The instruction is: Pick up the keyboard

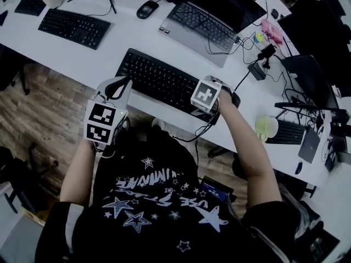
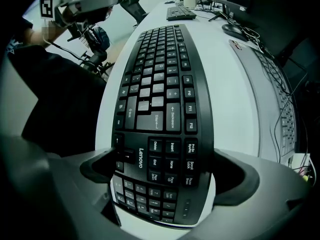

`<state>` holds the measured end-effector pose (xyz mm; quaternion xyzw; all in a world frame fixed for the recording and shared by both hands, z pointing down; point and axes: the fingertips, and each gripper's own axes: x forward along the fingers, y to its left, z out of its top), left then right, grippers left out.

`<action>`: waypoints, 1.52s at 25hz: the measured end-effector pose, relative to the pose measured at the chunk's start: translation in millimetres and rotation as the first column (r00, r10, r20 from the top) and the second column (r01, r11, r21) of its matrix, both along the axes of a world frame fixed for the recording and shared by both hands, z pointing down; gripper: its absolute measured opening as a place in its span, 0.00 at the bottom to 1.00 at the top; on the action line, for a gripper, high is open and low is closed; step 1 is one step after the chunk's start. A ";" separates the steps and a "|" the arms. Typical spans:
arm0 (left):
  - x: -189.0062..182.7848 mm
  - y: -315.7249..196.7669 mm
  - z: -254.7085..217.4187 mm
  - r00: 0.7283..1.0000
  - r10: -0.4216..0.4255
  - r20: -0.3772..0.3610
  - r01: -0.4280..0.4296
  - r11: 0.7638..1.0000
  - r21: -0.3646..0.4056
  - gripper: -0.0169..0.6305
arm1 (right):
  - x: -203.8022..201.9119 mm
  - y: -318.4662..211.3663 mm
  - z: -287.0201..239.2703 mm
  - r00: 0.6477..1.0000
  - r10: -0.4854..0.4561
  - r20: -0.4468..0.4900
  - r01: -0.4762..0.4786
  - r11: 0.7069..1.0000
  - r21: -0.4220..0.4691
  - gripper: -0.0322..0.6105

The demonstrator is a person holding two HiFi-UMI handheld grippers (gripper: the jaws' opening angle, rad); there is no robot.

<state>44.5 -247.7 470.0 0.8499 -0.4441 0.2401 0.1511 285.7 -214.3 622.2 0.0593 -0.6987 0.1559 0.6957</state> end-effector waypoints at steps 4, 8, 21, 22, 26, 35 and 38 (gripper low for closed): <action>-8.3 0.5 1.8 1.000 0.023 0.012 -0.023 1.000 -0.002 0.08 | -0.4 4.2 -3.9 1.000 0.022 -0.005 -0.022 1.000 0.020 0.93; -13.9 1.0 11.2 0.997 0.076 0.021 -0.076 0.997 -0.015 0.09 | -6.0 17.7 -6.3 0.999 0.048 0.008 -0.048 0.999 0.007 0.93; -6.1 0.0 18.5 0.919 0.376 0.118 -0.380 0.925 0.017 0.52 | -10.7 13.4 -24.4 0.994 0.039 -0.107 -0.013 0.972 0.234 0.93; -5.4 -0.8 19.6 0.906 0.403 0.133 -0.408 0.913 0.015 0.53 | -10.8 13.9 -25.5 0.992 0.043 -0.116 -0.013 0.968 0.250 0.93; -1.1 -4.3 26.3 0.825 0.521 0.217 -0.533 0.846 -0.006 0.57 | -11.2 16.1 -30.6 0.986 0.065 -0.151 -0.016 0.952 0.304 0.93; 19.5 -19.6 40.0 0.571 0.725 0.384 -0.741 0.657 -0.139 0.69 | -11.2 20.3 -39.5 0.973 0.091 -0.214 0.007 0.909 0.416 0.93; 29.9 -25.9 42.2 0.490 0.766 0.416 -0.780 0.598 -0.183 0.70 | -11.3 21.1 -42.4 0.968 0.100 -0.231 0.015 0.893 0.449 0.93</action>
